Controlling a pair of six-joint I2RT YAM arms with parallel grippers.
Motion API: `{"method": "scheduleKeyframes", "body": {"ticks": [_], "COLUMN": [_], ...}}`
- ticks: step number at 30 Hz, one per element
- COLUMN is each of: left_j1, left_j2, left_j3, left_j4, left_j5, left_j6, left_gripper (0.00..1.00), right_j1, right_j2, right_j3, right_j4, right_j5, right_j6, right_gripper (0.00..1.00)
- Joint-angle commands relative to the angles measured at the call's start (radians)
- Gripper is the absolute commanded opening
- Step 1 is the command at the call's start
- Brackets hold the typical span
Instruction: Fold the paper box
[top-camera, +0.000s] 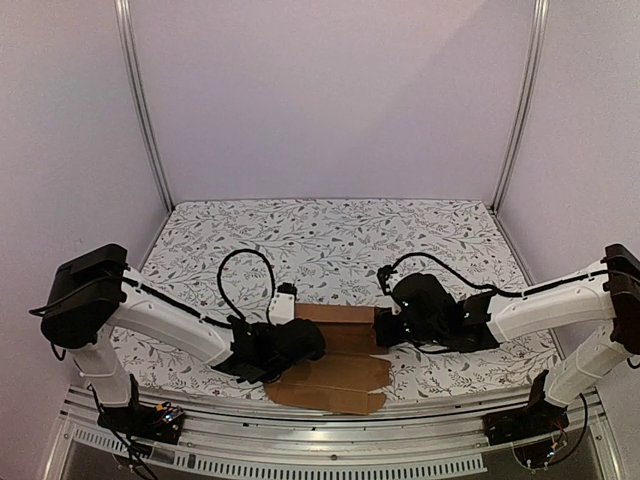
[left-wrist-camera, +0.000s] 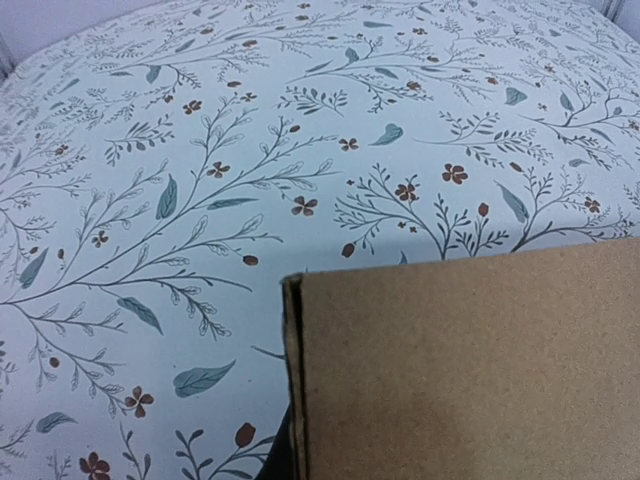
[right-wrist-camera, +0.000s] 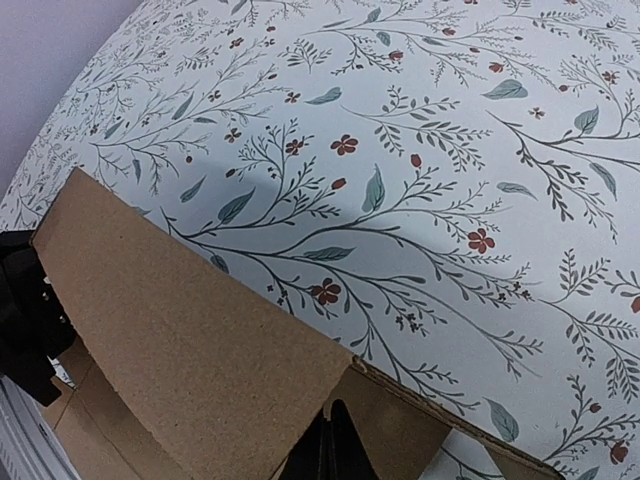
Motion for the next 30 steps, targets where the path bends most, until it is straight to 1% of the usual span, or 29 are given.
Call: {"method": "scheduleKeyframes", "body": {"ticks": [1,3,7,11,17,21,24,27,30], "left_j1": [-0.017,-0.017,-0.017,-0.017,-0.014,-0.011,0.003,0.031,0.067], "left_j2": [-0.057,-0.082,-0.119,-0.149,-0.169,-0.167,-0.162,-0.172,-0.188], "left_j3": [0.009,0.004,0.005,-0.004,-0.023,-0.025,-0.033,-0.076,-0.121], "left_j4": [0.034,0.078,0.087,0.098,0.121,0.137,0.148,0.194,0.246], "left_j5": [0.065,0.097,0.162,0.208,0.234,0.248,0.26,0.286,0.306], "left_j6": [0.038,0.041,0.03,0.011,-0.002,-0.009,-0.029,-0.064,-0.087], "left_gripper": [0.0,0.0,0.0,0.0,0.0,0.0,0.0,0.0,0.0], "right_j1": [0.0,0.0,0.0,0.001,0.002,0.002,0.003,0.012,0.037], "right_j2": [-0.008,-0.023,-0.062,-0.103,-0.206,-0.263,-0.294,-0.321,-0.357], "right_j3": [-0.015,-0.036,-0.049,-0.057,-0.092,-0.107,-0.098,-0.083,-0.053], "right_j4": [0.186,0.248,0.332,0.37,0.393,0.373,0.321,0.239,0.106], "right_j5": [-0.035,-0.039,-0.071,-0.097,-0.124,-0.127,-0.133,-0.129,-0.101], "right_j6": [0.042,0.055,0.063,0.058,0.044,0.038,0.025,0.013,-0.024], "right_gripper": [0.0,0.0,0.0,0.0,0.0,0.0,0.0,0.0,0.0]}}
